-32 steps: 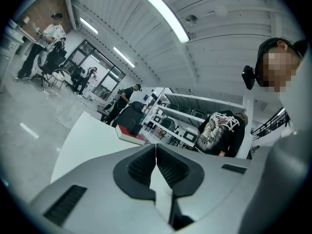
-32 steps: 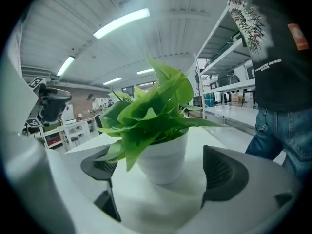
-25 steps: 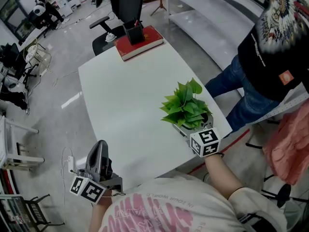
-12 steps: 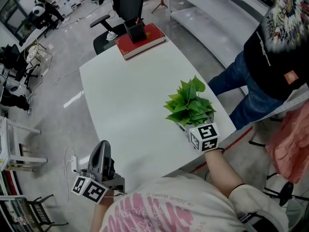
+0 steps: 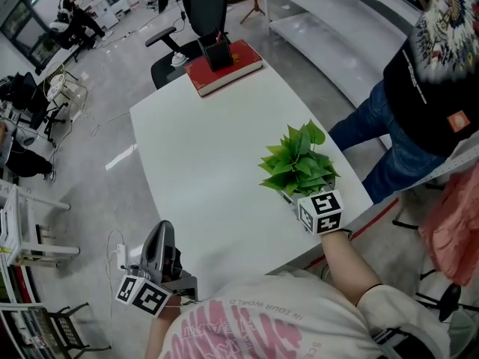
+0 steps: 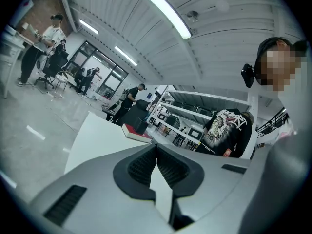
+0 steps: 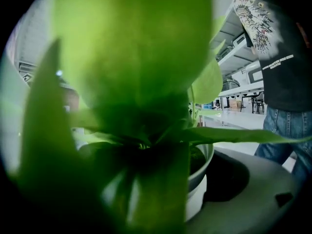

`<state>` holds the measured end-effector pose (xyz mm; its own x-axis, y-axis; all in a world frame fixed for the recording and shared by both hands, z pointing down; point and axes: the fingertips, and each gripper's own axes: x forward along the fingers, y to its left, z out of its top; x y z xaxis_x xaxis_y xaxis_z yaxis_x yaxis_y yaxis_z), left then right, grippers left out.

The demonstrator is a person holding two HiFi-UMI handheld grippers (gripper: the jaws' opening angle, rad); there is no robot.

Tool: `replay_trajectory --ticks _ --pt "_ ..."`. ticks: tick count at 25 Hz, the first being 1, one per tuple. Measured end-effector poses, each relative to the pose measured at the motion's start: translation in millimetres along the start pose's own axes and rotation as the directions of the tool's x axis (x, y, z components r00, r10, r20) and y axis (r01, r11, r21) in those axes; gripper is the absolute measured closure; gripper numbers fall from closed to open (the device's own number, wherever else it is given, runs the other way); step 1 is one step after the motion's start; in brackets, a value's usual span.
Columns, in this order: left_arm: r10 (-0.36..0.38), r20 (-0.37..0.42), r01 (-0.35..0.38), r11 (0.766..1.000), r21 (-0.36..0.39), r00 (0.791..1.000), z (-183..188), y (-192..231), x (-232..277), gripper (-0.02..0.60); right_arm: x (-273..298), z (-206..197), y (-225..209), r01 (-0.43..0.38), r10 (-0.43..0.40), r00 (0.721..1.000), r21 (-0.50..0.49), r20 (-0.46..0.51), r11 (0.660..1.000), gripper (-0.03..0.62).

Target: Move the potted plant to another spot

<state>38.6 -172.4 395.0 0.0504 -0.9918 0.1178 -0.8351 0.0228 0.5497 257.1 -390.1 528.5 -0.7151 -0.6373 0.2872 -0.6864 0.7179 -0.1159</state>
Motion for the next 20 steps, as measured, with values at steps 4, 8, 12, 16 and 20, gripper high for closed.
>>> replay_trajectory --ticks 4,8,12,16,20 --pt "-0.010 0.001 0.010 1.000 0.007 1.000 0.8 -0.7 2.6 0.556 1.0 0.2 -0.1 0.000 0.000 1.000 -0.003 0.001 1.000 0.023" --pt "-0.019 0.004 0.018 1.000 0.009 1.000 1.7 -1.1 3.9 0.555 0.7 -0.4 0.4 -0.002 0.002 1.000 -0.003 -0.010 1.000 0.026" --pt "-0.021 0.009 0.021 1.000 0.007 1.000 3.4 -0.4 3.5 0.556 -0.9 0.2 0.7 0.012 -0.012 1.000 -0.001 -0.024 1.000 0.034" --pt "-0.025 0.014 0.025 1.000 0.009 1.000 4.8 1.7 3.1 0.555 -1.7 0.4 0.0 0.032 -0.032 0.999 0.008 -0.024 0.999 0.039" --pt "-0.020 0.018 0.020 1.000 0.012 1.000 6.2 7.5 -1.7 0.555 -0.8 -2.7 2.4 0.045 -0.044 0.999 0.042 -0.027 0.998 0.042"
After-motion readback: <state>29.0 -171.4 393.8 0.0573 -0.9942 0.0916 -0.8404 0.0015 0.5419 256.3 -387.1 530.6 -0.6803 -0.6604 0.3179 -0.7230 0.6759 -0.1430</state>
